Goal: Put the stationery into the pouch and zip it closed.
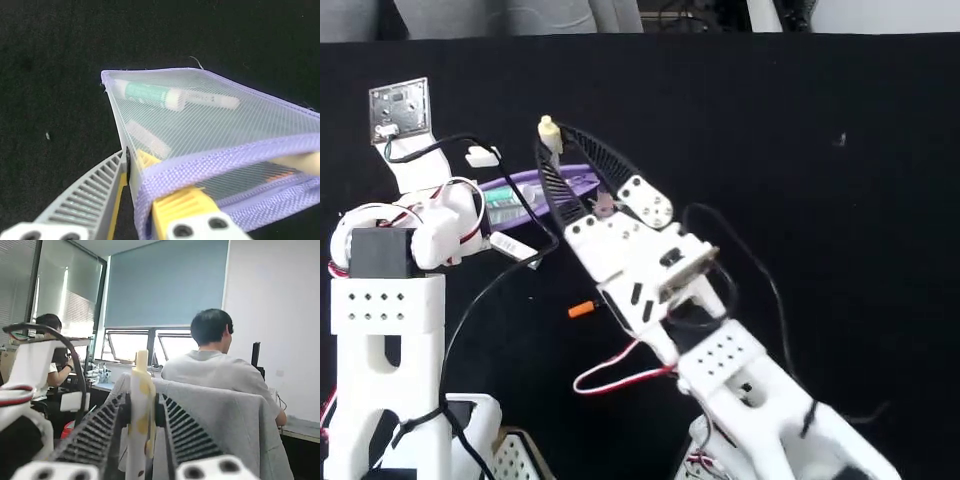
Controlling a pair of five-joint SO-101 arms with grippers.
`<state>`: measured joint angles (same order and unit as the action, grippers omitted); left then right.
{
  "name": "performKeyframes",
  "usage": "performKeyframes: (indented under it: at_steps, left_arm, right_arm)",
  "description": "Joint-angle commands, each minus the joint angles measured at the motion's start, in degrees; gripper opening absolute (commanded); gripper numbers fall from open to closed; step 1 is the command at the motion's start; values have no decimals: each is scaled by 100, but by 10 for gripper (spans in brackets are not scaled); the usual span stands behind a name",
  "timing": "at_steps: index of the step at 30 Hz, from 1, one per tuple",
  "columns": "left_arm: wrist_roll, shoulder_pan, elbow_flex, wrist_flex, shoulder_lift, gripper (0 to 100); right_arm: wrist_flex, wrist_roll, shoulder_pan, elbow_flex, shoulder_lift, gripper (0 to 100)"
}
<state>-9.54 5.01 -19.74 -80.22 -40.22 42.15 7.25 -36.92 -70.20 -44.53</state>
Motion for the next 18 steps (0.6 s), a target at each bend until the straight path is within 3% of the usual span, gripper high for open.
performKeyframes:
  at_steps: [1, 3, 9, 18]
  left_arm:
    - [53, -75, 75, 123, -26, 29]
    - [53, -57, 84, 123, -26, 29]
    - [53, -57, 84, 114, -26, 29]
    - [53, -48, 84, 141, -26, 29]
  right_arm:
    - [440, 79, -44, 22, 646, 16]
    - [448, 70, -44, 40, 848, 39]
    - [448, 70, -158, 48, 989, 270]
    - [448, 79, -378, 40, 954, 230]
